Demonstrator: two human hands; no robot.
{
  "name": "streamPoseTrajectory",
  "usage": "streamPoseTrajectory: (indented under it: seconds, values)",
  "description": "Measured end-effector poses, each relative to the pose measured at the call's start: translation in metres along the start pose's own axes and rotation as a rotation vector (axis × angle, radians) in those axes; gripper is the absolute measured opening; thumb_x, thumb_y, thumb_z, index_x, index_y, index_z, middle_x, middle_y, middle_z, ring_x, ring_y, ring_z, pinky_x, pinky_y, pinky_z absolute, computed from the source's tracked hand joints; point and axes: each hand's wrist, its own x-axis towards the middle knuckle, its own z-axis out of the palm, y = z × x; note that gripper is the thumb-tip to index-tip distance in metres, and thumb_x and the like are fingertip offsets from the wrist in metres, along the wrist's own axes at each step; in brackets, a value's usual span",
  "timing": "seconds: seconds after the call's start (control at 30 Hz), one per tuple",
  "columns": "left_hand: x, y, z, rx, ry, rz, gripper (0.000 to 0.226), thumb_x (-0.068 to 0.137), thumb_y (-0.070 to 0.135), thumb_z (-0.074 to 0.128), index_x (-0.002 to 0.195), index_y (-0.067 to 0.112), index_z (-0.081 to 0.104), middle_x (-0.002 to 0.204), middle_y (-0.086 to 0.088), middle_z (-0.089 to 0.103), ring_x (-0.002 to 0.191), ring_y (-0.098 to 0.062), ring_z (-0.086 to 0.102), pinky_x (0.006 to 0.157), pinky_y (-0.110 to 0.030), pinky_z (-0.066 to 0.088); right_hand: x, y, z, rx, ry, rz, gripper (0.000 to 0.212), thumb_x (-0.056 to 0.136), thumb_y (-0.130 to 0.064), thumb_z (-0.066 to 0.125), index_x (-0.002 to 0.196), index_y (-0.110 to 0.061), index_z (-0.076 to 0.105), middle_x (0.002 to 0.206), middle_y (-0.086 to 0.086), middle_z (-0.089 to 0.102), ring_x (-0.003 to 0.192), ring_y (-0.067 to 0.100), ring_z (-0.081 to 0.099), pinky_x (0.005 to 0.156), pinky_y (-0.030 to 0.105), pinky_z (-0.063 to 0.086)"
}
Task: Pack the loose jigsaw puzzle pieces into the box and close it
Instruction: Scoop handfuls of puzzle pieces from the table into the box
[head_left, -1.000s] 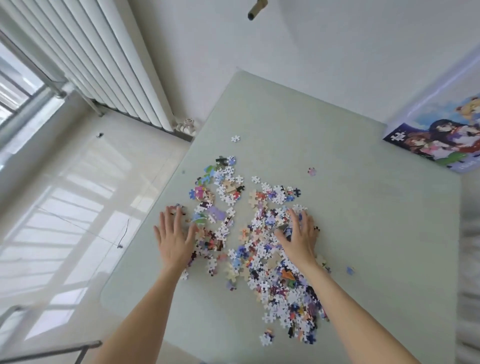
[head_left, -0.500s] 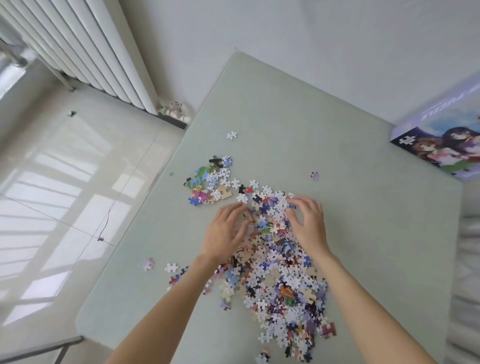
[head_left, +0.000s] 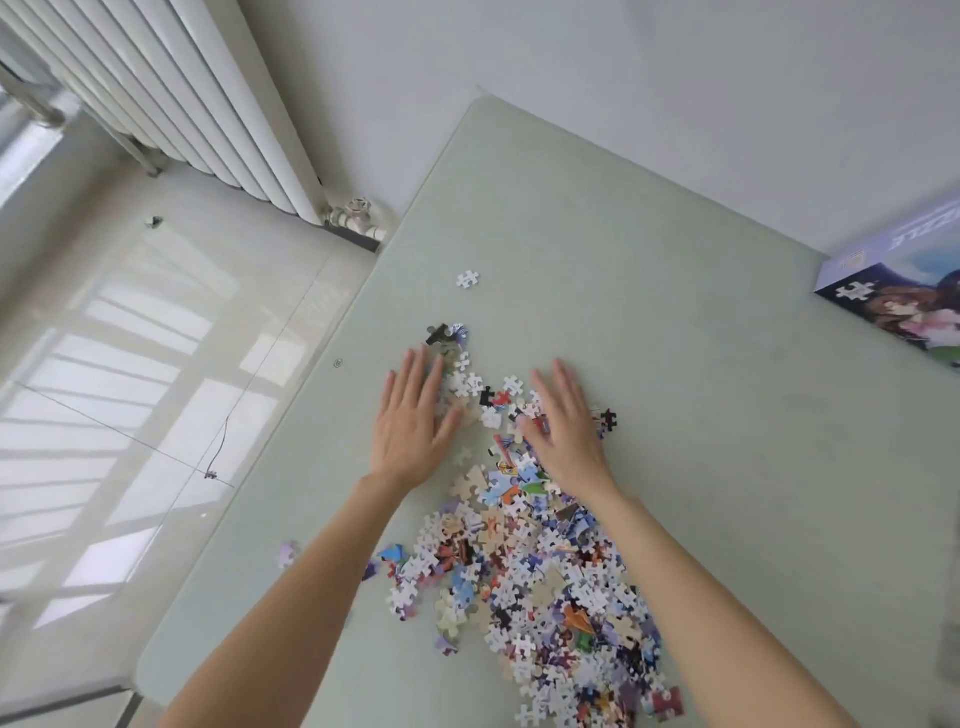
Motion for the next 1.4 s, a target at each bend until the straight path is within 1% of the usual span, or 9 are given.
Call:
streamPoseTrajectory:
  seconds: [0.17, 0.3, 0.37, 0.5, 0.7, 0.87, 1.0, 1.17, 1.4]
  values:
    - [-0.034, 0.038, 0.005, 0.001, -0.202, 0.263, 0.064, 0.092, 0.059, 0.004, 0.148, 0.028, 0.007, 0.156, 0.008, -0.004, 0.143, -0.008, -0.014, 0.117, -0.035, -0.010, -0.044, 0.013, 0.005, -0.114, -0.091, -0.224, 0.054, 0.095, -0.051, 0.024, 0.144, -0.027, 0.030, 0.155, -0.009, 0.005, 0.143, 0.005, -0.004, 0.115, 0.025, -0.008]
    - [-0.028, 0.030, -0.011, -0.254, -0.080, 0.332, 0.047, 0.095, 0.044, 0.028, 0.126, 0.021, 0.054, 0.134, 0.003, 0.053, 0.127, -0.014, 0.044, 0.105, -0.040, 0.040, -0.052, 0.026, -0.013, 0.010, -0.049, -0.209, 0.041, 0.094, -0.040, 0.036, 0.125, -0.021, 0.056, 0.144, -0.008, 0.037, 0.134, 0.004, 0.023, 0.114, 0.028, 0.014]
    - [0.000, 0.019, -0.020, -0.263, 0.086, 0.294, 0.034, 0.093, 0.029, 0.041, 0.119, 0.016, 0.060, 0.122, -0.001, 0.061, 0.117, -0.018, 0.053, 0.097, -0.041, 0.048, -0.048, 0.031, -0.022, 0.056, 0.053, -0.157, 0.030, 0.095, -0.028, 0.047, 0.120, -0.020, 0.060, 0.140, -0.006, 0.045, 0.129, 0.001, 0.028, 0.110, 0.026, 0.021]
    - [0.075, 0.011, -0.036, -0.099, 0.064, 0.151, 0.050, 0.094, 0.027, 0.048, 0.141, 0.017, 0.036, 0.150, -0.002, 0.033, 0.140, -0.021, 0.023, 0.116, -0.040, 0.019, -0.032, 0.044, -0.031, -0.020, 0.172, 0.003, 0.035, 0.095, -0.023, 0.050, 0.130, -0.020, 0.051, 0.146, -0.003, 0.037, 0.137, 0.011, 0.025, 0.113, 0.030, 0.017]
    - [0.120, 0.024, -0.020, 0.150, -0.155, 0.134, 0.068, 0.097, 0.050, 0.022, 0.149, 0.014, -0.003, 0.157, 0.000, -0.009, 0.143, -0.013, -0.013, 0.116, -0.035, -0.012, -0.031, 0.045, -0.023, -0.018, 0.046, 0.149, 0.056, 0.098, -0.035, 0.038, 0.148, -0.023, 0.016, 0.156, -0.009, 0.001, 0.142, 0.007, -0.006, 0.117, 0.032, -0.001]
    - [0.054, 0.045, 0.001, 0.072, -0.262, 0.341, 0.072, 0.091, 0.060, 0.005, 0.148, 0.018, -0.005, 0.156, 0.002, -0.011, 0.142, -0.010, -0.017, 0.116, -0.034, -0.014, -0.061, 0.042, -0.009, 0.008, -0.019, 0.051, 0.053, 0.098, -0.038, 0.037, 0.147, -0.025, 0.021, 0.154, -0.013, 0.001, 0.140, 0.002, -0.009, 0.113, 0.023, -0.008]
    - [-0.022, 0.068, 0.013, -0.056, -0.343, 0.402, 0.073, 0.088, 0.064, 0.002, 0.148, 0.022, 0.005, 0.156, 0.006, -0.001, 0.143, -0.007, -0.010, 0.116, -0.032, -0.012, -0.092, 0.038, -0.003, 0.010, -0.018, 0.002, 0.057, 0.093, -0.045, 0.035, 0.145, -0.021, 0.029, 0.152, -0.006, 0.025, 0.141, 0.008, 0.017, 0.116, 0.026, 0.011]
    - [-0.060, 0.079, 0.005, -0.035, -0.366, 0.383, 0.076, 0.085, 0.066, 0.035, 0.147, 0.026, 0.017, 0.151, 0.009, 0.026, 0.139, -0.012, 0.020, 0.116, -0.032, 0.012, -0.122, 0.037, -0.004, -0.063, 0.025, 0.052, 0.067, 0.083, -0.057, 0.048, 0.139, -0.022, 0.037, 0.140, -0.005, 0.040, 0.129, 0.011, 0.035, 0.110, 0.034, 0.031]
    - [-0.087, 0.082, 0.002, 0.198, -0.355, 0.310, 0.106, 0.068, 0.062, 0.067, 0.147, 0.023, 0.008, 0.150, -0.003, 0.019, 0.137, -0.025, 0.017, 0.115, -0.039, 0.020, -0.142, 0.027, 0.001, -0.226, -0.039, 0.200, 0.112, 0.063, -0.064, 0.069, 0.147, -0.022, 0.010, 0.133, 0.009, 0.035, 0.116, 0.022, 0.039, 0.099, 0.032, 0.034]
